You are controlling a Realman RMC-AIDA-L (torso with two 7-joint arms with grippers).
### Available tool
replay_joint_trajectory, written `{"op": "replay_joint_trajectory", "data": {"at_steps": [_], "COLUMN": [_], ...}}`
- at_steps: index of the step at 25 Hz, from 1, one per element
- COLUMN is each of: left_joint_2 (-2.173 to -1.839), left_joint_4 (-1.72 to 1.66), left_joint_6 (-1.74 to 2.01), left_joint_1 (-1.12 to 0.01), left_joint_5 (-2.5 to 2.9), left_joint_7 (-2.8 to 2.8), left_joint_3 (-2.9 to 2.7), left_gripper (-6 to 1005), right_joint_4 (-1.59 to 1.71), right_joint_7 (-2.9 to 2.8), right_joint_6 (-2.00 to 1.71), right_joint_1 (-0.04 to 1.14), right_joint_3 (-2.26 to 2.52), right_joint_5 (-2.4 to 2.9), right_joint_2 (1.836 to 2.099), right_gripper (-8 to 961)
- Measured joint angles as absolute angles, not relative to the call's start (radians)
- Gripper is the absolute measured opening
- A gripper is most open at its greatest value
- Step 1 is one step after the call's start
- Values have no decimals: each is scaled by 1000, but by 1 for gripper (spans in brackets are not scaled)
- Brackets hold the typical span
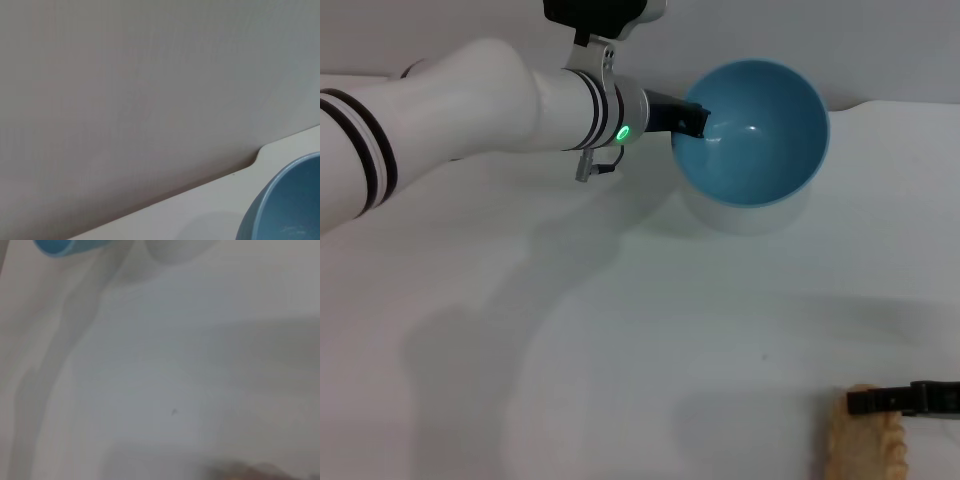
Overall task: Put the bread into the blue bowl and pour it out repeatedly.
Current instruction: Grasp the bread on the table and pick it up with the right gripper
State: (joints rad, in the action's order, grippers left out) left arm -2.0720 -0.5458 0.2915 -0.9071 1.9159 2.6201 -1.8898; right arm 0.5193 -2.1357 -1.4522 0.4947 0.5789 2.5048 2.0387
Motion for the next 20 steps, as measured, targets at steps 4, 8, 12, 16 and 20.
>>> {"op": "replay_joint_trajectory", "data": {"at_steps": [4, 8, 12, 16, 20], "left_joint_2": [-2071, -2071, -2071, -2071, -2070], "left_joint_4": [-546, -546, -548, -557, -562], "left_joint_6": [290, 290, 290, 293, 302], "left_joint_1": [-905, -904, -901, -896, -892], "left_joint_5": [1916, 1916, 1916, 1916, 1916], "left_joint_7": [2620, 2620, 2620, 2620, 2614], "left_joint_3": [-1890, -1890, -1890, -1893, -1897], "left_gripper": [-1, -1, -1, -1, -2], "right_joint_4": [505, 504, 524, 575, 661], "right_joint_7": [-2145, -2144, -2122, -2031, -2020], "right_joint_6": [-1451, -1447, -1449, -1492, -1519], "right_joint_1": [501, 503, 498, 475, 468], "right_joint_3": [586, 583, 578, 579, 582], "right_joint_5": [2503, 2501, 2481, 2333, 2257], "right_joint_2": [2039, 2050, 2062, 2064, 2062], "right_gripper": [595, 519, 404, 384, 365]}}
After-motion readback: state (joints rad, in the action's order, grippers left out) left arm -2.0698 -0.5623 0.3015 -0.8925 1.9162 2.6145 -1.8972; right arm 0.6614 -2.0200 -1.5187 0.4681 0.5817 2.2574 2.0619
